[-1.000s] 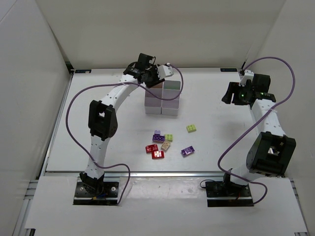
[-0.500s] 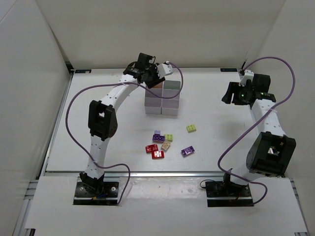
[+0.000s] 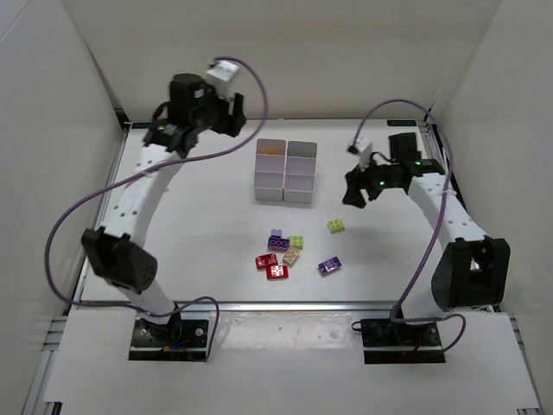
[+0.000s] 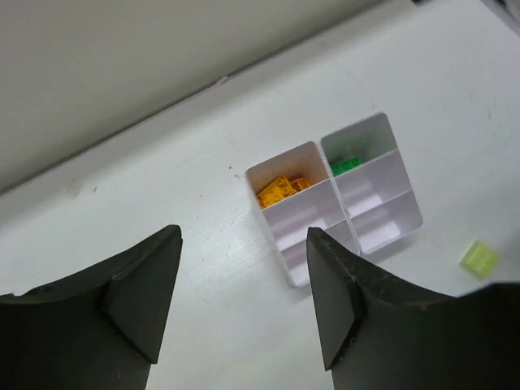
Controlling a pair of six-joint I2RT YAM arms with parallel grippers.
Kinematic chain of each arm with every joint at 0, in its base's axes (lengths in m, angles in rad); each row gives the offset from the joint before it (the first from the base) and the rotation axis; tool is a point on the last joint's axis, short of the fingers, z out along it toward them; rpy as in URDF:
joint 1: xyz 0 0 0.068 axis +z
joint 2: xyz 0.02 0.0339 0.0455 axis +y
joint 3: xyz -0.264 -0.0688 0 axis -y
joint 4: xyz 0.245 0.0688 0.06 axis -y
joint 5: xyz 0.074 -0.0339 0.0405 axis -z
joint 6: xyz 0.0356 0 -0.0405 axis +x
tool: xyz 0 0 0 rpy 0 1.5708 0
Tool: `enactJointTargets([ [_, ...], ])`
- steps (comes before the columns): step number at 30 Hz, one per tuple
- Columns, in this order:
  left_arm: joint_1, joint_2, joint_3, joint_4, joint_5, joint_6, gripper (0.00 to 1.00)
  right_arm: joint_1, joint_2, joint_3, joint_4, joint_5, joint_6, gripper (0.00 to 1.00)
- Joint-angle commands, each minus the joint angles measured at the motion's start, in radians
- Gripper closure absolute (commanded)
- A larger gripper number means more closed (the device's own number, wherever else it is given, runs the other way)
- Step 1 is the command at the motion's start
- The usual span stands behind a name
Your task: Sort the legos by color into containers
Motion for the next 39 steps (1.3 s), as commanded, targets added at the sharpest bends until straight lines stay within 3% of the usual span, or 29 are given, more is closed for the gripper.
enactJointTargets([
  [1,0.125,-0.101,-0.112,0.000,0.045,-0.286,0.26,0.119,-0.017,0.019,-0.207,-0.148,-0.372,0.27],
  [4,0.187,-0.139,-0.176,-0.042,0.084,-0.280,0.21,0.191,0.048,0.006,-0.234,-0.138,-0.469,0.27],
  [8,0.248,-0.156,-0.220,-0.073,0.167,-0.249,0.18,0.200,0.157,0.042,-0.218,-0.101,-0.491,0.27],
  [17,0.273,-0.144,-0.251,-0.104,0.188,-0.205,0.17,0.196,0.262,0.068,-0.180,-0.017,-0.621,0.20],
  [39,0.274,0.034,-0.102,-0.147,0.187,-0.166,0.16,0.239,0.339,0.050,-0.121,0.053,-0.734,0.21],
])
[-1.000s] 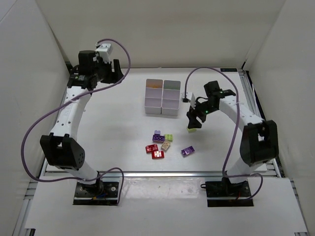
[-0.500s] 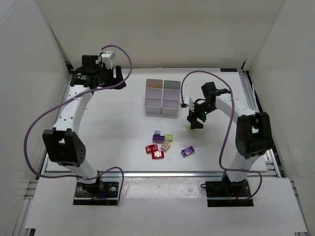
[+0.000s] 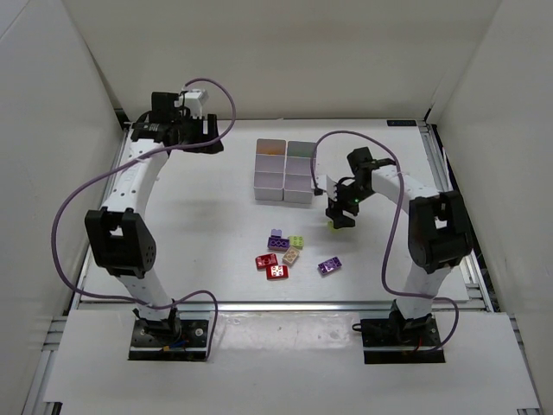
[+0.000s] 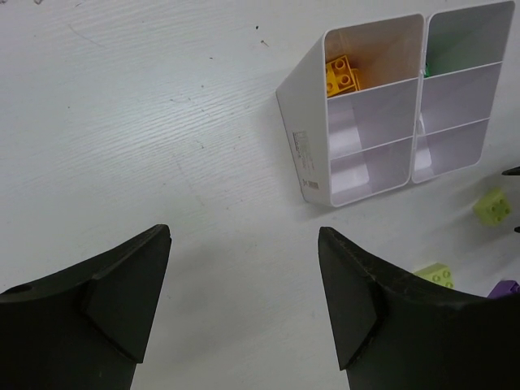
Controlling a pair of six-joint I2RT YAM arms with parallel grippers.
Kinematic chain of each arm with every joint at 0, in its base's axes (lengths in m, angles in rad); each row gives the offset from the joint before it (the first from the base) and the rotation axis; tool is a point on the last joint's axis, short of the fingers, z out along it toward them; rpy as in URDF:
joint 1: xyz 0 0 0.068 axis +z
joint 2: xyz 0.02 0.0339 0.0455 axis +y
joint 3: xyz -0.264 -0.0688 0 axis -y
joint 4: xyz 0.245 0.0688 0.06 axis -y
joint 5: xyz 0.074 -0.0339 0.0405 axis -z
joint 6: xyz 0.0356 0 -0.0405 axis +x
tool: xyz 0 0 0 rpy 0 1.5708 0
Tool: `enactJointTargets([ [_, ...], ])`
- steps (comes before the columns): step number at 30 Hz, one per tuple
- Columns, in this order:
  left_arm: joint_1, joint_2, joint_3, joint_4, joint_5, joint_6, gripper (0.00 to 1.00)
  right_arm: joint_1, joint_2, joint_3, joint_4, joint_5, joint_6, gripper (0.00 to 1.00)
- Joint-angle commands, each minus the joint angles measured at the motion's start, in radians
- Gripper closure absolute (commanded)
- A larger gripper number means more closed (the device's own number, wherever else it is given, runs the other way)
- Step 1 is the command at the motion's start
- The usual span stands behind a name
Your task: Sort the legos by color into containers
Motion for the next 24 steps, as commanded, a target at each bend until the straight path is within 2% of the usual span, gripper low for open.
enactJointTargets([
  [1,0.006,0.002,0.042,-0.005,0.021,0.008,0.16,0.024,0.011,0.019,0.003,-0.009,-0.031,0.21],
  [18,0.005,0.054,0.077,-0.010,0.030,0.015,0.16,0.042,0.093,0.048,-0.009,0.019,-0.041,0.22],
  [22,0.006,0.062,0.082,-0.010,0.035,0.011,0.16,0.039,0.090,0.037,-0.003,0.028,-0.040,0.26],
  [24,0.006,0.067,0.084,-0.010,0.041,0.008,0.16,0.036,0.088,0.030,-0.001,0.033,-0.043,0.31],
])
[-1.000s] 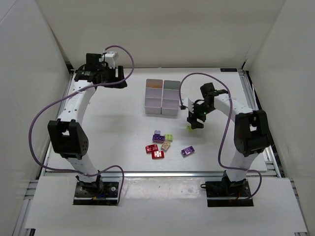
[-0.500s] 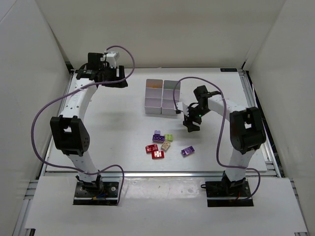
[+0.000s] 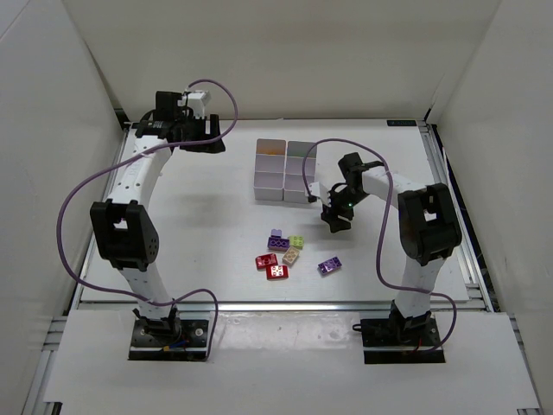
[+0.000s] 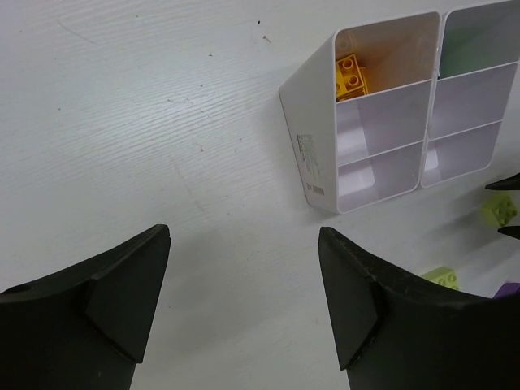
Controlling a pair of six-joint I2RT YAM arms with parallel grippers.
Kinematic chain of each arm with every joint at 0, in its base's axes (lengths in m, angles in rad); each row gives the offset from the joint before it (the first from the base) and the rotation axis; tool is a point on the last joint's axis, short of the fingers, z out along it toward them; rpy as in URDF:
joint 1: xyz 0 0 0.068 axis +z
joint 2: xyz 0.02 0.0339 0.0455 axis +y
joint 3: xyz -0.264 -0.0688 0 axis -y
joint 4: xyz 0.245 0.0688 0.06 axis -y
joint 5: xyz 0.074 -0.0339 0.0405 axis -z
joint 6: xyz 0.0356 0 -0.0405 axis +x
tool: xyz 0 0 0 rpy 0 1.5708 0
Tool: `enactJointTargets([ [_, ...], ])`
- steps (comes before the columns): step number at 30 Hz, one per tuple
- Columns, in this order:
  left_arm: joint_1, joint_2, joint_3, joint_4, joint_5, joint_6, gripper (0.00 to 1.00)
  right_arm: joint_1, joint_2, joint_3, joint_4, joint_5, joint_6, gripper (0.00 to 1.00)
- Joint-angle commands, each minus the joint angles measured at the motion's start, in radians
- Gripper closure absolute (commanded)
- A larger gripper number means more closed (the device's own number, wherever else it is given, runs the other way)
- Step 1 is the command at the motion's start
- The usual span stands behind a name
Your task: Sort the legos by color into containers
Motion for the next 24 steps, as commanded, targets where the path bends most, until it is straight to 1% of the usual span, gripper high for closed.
enactJointTargets([
  [1,0.006,-0.002,0.038,-0.006,0.031,0.004,0.16,-0.006,-0.007,0.010,-0.003,0.008,-0.022,0.35],
  [11,0.006,0.007,0.043,-0.006,0.039,-0.002,0.16,-0.017,-0.032,-0.047,-0.013,0.027,-0.050,0.45],
  [12,0.006,0.005,0.043,-0.006,0.037,-0.002,0.16,-0.017,-0.035,-0.050,-0.013,0.030,-0.051,0.49],
  [15,0.006,0.002,0.037,-0.006,0.037,-0.007,0.16,-0.019,-0.039,-0.045,-0.009,0.027,-0.038,0.57],
  [16,0.006,0.004,0.035,-0.006,0.039,-0.007,0.16,-0.019,-0.047,-0.044,-0.006,0.024,-0.027,0.63],
  [17,0.006,0.002,0.034,-0.006,0.042,-0.008,0.16,-0.019,-0.053,-0.032,-0.009,0.015,-0.019,0.66],
  [18,0.006,0.002,0.029,-0.006,0.042,-0.009,0.16,-0.019,-0.056,-0.022,-0.013,0.009,-0.007,0.71],
  [19,0.006,0.002,0.024,-0.006,0.044,-0.009,0.16,-0.019,-0.062,-0.012,-0.019,-0.002,0.007,0.72],
  [24,0.006,-0.009,0.006,-0.005,0.048,-0.015,0.16,-0.017,-0.128,0.113,0.007,-0.088,0.201,0.74],
])
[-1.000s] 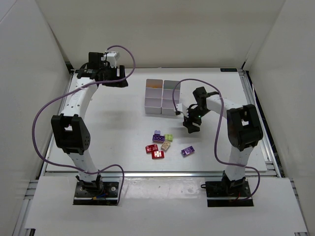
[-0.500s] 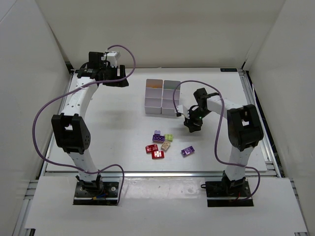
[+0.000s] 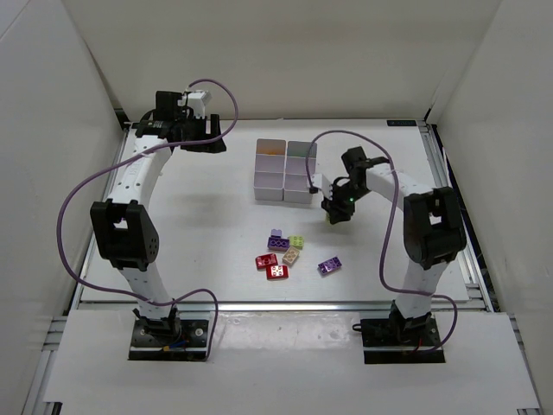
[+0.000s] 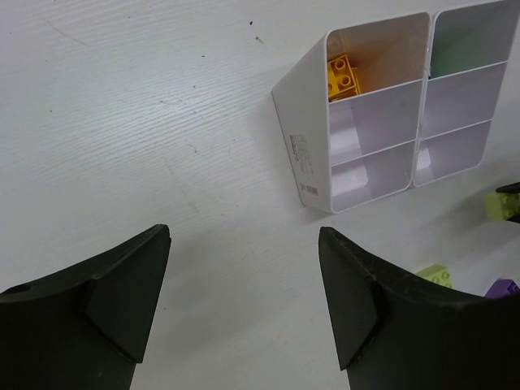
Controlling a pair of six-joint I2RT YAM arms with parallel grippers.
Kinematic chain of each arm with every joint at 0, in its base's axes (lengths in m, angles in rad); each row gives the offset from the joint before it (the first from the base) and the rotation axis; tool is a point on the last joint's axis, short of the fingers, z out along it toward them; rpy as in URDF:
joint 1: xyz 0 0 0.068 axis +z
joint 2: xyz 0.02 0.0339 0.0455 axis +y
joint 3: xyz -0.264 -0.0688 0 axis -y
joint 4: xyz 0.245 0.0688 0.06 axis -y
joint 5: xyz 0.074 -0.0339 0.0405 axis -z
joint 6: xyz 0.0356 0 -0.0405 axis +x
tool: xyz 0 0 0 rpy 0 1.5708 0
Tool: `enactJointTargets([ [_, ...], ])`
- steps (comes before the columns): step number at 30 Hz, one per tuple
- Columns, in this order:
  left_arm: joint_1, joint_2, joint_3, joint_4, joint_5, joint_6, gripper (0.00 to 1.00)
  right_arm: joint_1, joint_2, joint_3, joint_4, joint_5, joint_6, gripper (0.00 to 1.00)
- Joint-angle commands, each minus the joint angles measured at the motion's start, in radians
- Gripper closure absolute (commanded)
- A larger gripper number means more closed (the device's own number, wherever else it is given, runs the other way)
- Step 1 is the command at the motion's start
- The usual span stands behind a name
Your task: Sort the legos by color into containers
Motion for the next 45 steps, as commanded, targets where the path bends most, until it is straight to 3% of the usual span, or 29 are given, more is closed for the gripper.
enactJointTargets([
  [1,0.006,-0.013,0.001,-0.005,0.029,-0.008,0.16,-0.006,-0.098,0.121,0.044,-0.093,0.167,0.74],
  [5,0.005,-0.016,0.004,-0.002,0.029,-0.010,0.16,-0.003,-0.095,0.263,0.122,-0.124,0.376,0.74],
  [9,0.005,-0.016,0.015,-0.003,0.026,-0.007,0.16,0.025,-0.081,0.330,0.240,-0.075,0.447,0.74],
  [16,0.005,0.002,0.056,-0.005,0.010,0.012,0.15,0.080,0.014,0.434,0.265,-0.001,0.462,0.75],
  [33,0.005,0.028,0.081,-0.005,-0.010,0.024,0.15,0.111,0.137,0.485,0.289,0.056,0.415,0.73],
  [39,0.005,0.030,0.078,-0.005,-0.008,0.023,0.14,0.114,0.153,0.486,0.305,0.074,0.401,0.66],
  [45,0.005,0.030,0.076,-0.006,-0.005,0.021,0.14,0.117,0.160,0.485,0.309,0.089,0.396,0.52],
])
